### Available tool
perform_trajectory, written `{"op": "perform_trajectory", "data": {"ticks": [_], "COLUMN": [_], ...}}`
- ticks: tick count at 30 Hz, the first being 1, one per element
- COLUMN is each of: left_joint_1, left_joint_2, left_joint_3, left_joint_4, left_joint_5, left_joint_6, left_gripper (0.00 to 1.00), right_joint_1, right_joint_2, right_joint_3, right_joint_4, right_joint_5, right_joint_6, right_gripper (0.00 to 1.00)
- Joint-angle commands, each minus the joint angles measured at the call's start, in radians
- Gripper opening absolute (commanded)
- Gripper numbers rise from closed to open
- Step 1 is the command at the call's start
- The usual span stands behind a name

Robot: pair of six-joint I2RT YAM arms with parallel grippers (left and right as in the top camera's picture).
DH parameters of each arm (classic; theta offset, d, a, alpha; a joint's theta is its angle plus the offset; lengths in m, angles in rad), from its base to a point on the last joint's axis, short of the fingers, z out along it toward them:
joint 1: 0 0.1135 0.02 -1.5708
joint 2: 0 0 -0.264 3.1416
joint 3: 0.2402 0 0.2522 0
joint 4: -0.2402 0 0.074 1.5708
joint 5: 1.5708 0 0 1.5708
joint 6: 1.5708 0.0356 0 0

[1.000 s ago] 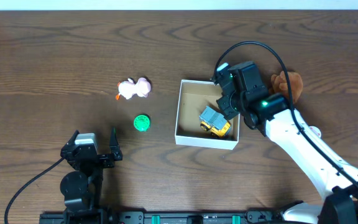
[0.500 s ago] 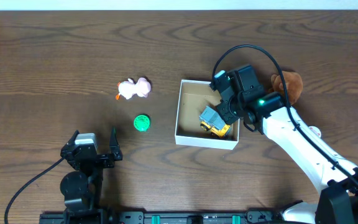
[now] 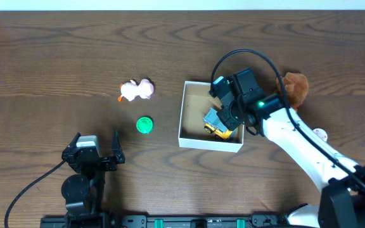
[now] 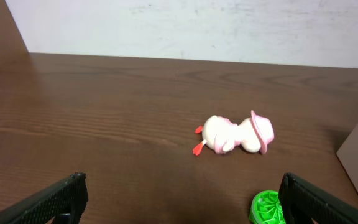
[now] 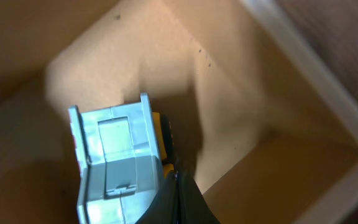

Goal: Pack container

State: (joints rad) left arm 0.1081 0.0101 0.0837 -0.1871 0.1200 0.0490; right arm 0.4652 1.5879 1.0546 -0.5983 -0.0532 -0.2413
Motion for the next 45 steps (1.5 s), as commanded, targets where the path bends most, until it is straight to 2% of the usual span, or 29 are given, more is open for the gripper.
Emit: {"op": "perform_trajectory", "data": {"ticks": [1, 12, 18, 30, 45], "left_joint_1": [-0.004, -0.004, -0.004, -0.004, -0.004], "left_joint_2": [-0.006, -0.006, -0.006, -0.006, -0.006], "left_joint_3": [-0.014, -0.014, -0.014, -0.014, -0.014], "left_joint_4": [-0.035, -0.035, -0.035, -0.035, -0.035], "left_joint_5": [-0.001, -0.001, -0.001, -0.001, -0.001], "left_joint_6": [-0.005, -0.005, -0.005, -0.005, -0.005], "left_gripper": [0.98, 0.98, 0.98, 0.98, 0.98], "right_joint_1": [0.021, 0.021, 0.021, 0.021, 0.021], "right_joint_2": [0.046, 0.119, 0.117, 0.117, 0.117], "right_joint_3": [0.009, 0.009, 0.010, 0.012, 0.025], "right_joint_4": [0.005, 0.023, 0.026, 0.045, 0.021], "right_joint_5": [-0.007, -0.001, -0.018, -0.144, -0.199], "right_joint_6": [-0.037, -0.039, -0.089, -0.121, -0.172], "right_gripper": [0.01, 0.01, 0.01, 0.01, 0.01]}}
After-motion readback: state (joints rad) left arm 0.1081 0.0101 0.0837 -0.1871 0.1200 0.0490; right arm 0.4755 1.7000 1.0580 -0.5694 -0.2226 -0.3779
